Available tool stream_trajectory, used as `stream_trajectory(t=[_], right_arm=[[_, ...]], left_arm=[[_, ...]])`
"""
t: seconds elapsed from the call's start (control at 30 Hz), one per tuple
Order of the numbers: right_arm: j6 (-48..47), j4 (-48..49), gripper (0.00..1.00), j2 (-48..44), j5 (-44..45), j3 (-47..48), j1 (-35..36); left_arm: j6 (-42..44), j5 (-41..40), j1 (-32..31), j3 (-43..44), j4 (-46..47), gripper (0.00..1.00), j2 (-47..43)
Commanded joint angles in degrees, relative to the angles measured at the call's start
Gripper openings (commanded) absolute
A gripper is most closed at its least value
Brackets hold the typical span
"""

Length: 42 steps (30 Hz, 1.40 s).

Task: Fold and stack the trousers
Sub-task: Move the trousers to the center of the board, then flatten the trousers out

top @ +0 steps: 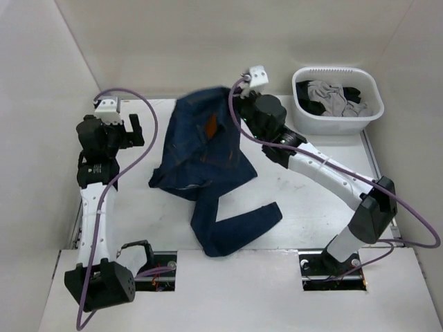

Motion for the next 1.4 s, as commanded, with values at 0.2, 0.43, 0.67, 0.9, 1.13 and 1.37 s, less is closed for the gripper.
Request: stream_trajectory(t=[0.2,0.43,0.67,0.9,1.13,1.37], right_arm=[[17.55,-32.04,1.0,-0.99,-14.91,-9.39,-14.4],[5.77,-20.61,1.0,3.11,-14.47,-7.05,6.77],[0.92,-33.53,0.97,24.38,-16.5,14.23,16.81],[5.48,-27.22,1.0,32.57,-4.65,15.92,19.45],[-0.56,-23.16,0.99,40.13,-0.33,19.51,22.0],[5.66,-22.12,0.05,36.56,-1.55,18.04,18.58]], left_arm=[[8.06,-1.09,1.28,6.23,-4.54,1.0,5.88],[6.58,-1.53,2.42,0.61,-6.48,1.0,0.79],[2.27,-2.24,8.47,-5.63,-7.62,1.0,-5.54],[1.3,-4.87,9.45,-9.42,-7.88,1.0,-6.86],[1.21,-5.22,8.92,-9.59,-7.53,1.0,-6.87],[1.3,-5.31,9.19,-8.45,-7.89,1.0,-6.78]])
